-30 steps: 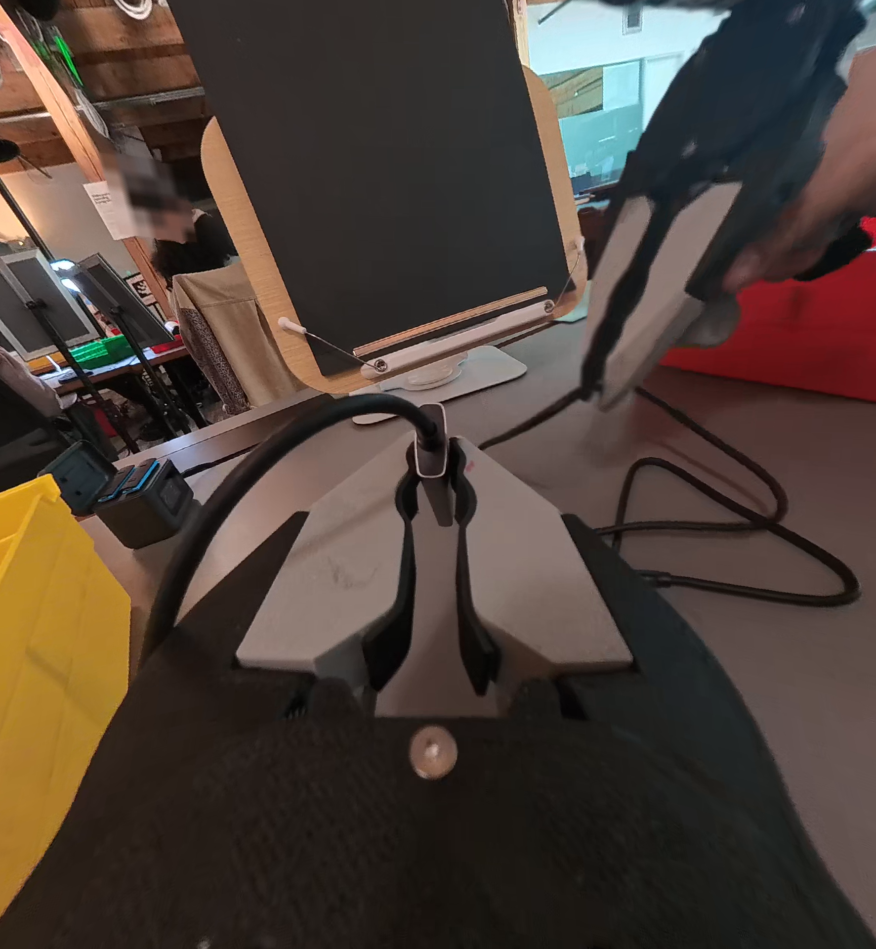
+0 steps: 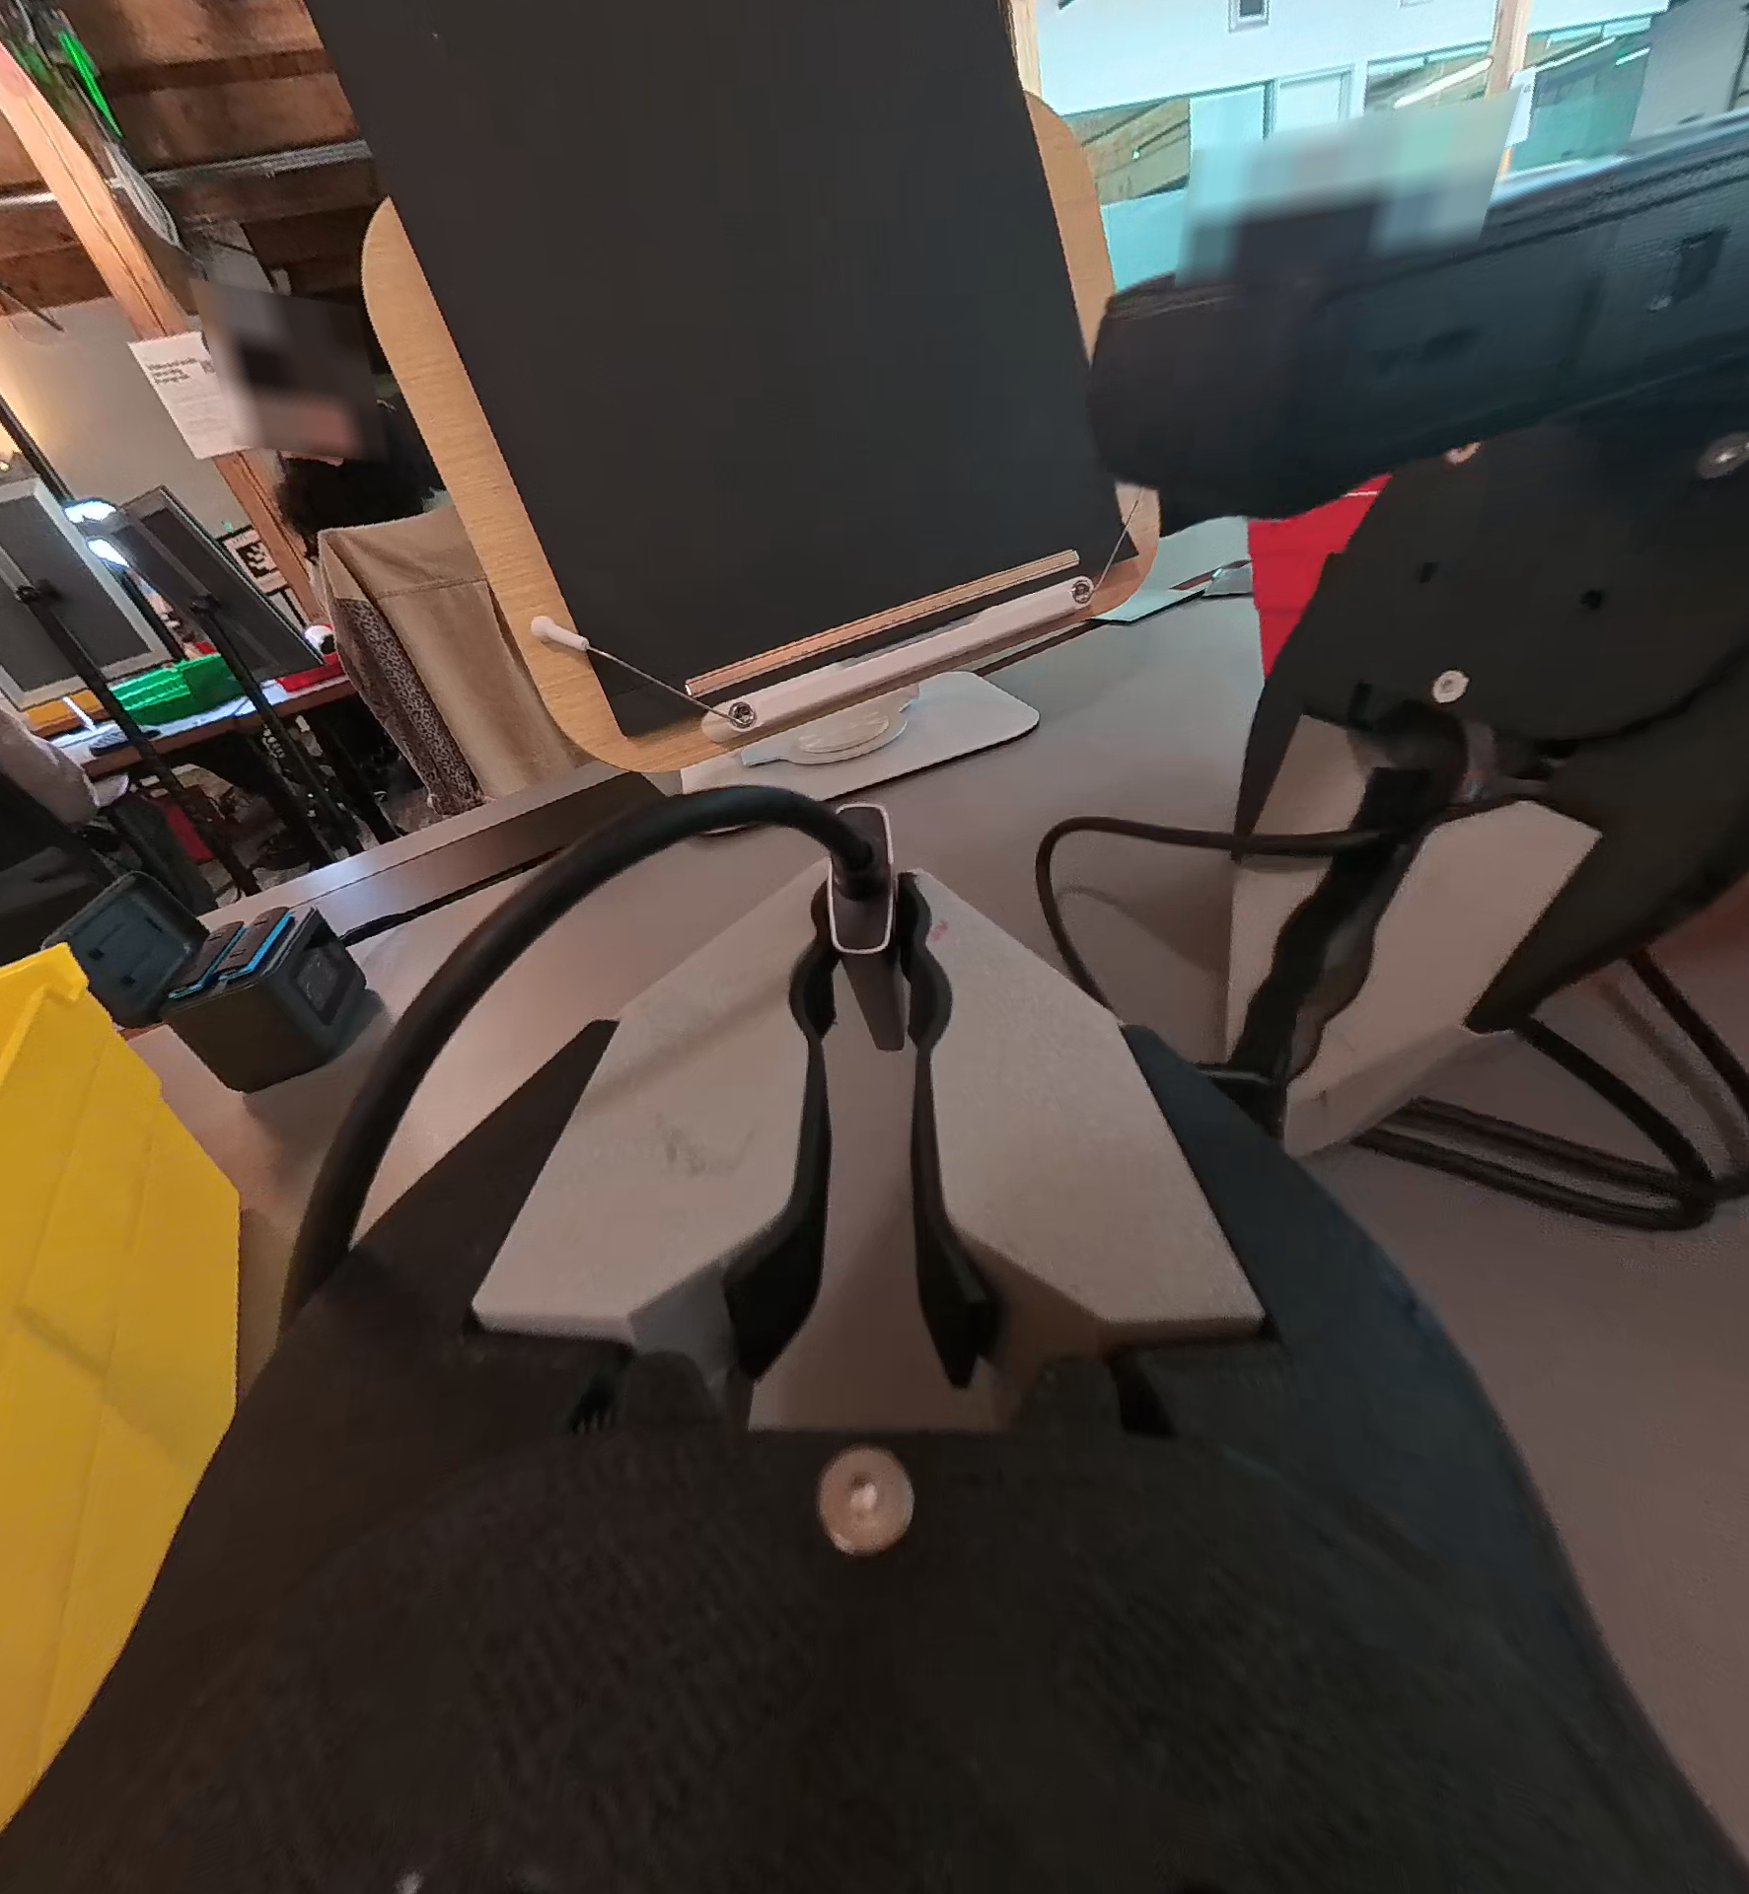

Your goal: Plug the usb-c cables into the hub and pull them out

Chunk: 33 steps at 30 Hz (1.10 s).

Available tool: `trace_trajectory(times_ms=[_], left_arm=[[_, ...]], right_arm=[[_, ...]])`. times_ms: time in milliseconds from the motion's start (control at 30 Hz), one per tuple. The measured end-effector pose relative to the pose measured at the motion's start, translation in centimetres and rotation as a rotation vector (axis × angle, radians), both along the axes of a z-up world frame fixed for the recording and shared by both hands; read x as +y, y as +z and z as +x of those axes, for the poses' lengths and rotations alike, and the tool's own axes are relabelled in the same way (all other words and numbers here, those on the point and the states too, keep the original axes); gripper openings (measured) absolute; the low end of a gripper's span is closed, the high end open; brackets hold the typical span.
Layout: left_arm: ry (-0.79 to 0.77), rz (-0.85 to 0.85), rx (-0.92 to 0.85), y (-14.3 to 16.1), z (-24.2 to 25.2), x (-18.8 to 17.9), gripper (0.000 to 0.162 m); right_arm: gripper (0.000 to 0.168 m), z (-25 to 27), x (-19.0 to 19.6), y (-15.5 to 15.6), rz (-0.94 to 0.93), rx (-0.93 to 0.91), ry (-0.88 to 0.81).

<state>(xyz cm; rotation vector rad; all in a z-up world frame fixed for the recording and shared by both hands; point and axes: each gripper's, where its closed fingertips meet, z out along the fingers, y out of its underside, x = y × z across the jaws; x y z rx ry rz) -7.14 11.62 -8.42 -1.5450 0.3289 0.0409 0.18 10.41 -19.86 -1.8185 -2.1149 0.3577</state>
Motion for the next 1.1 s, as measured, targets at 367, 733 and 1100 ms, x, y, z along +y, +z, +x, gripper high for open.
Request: trace_trajectory(times_ms=[367, 733, 1100], left_arm=[[0.013, 0.006, -0.024, 0.2, -0.4, -0.1, 0.007], [-0.035, -0.001, 0.03, -0.1, 1.1, -0.1, 0.007], [-0.091, 0.007, 0.046, -0.2, 2.3, -0.2, 0.007]], right_arm=[[0.011, 6.2, 3.6, 17.1, 0.24, 0.279, -0.155], [0.012, 25.5, 9.7, 21.0, 0.316, 0.093, -0.533], [0.038, 30.2, 10.2, 7.4, -0.013, -0.172, -0.715]])
